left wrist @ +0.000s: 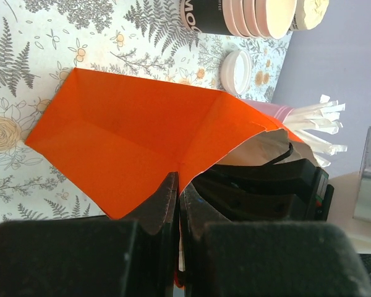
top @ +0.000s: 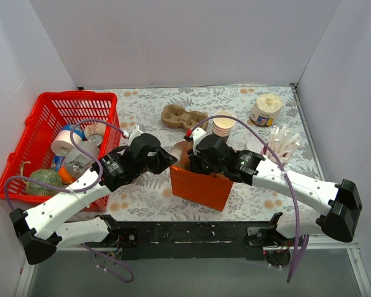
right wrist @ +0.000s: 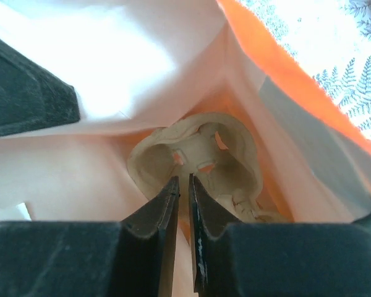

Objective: Pack the takeout coffee

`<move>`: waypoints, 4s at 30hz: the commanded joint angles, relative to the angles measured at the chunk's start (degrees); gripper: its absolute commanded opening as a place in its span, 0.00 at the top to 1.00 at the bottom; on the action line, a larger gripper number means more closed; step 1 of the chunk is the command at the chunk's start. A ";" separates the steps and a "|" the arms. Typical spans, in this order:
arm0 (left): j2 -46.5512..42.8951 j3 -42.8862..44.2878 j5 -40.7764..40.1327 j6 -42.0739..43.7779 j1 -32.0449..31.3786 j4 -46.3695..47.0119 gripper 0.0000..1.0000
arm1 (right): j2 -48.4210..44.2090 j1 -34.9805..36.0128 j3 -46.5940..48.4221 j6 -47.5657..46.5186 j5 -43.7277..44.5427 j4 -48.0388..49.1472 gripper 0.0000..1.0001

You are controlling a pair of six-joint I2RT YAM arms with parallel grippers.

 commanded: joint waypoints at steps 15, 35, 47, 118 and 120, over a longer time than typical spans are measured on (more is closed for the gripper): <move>-1.56 -0.91 2.06 -5.89 -0.26 3.14 1.00 | 7.98 -1.17 -6.80 1.31 -10.42 6.19 0.86; -1.38 -1.09 2.94 0.70 -0.26 5.34 1.00 | 0.70 -0.99 1.63 2.00 -5.51 -1.20 0.57; -1.47 -1.61 3.38 2.81 -0.26 7.18 1.00 | 2.97 -0.11 0.31 -2.11 -16.78 -0.40 0.42; -6.75 -3.38 15.15 42.08 -0.26 31.96 1.00 | -35.68 1.91 1.30 -6.77 -15.25 23.75 0.16; -6.31 -1.80 21.97 47.77 -0.26 32.84 1.00 | -38.59 1.91 -0.03 -7.83 -19.56 27.61 0.16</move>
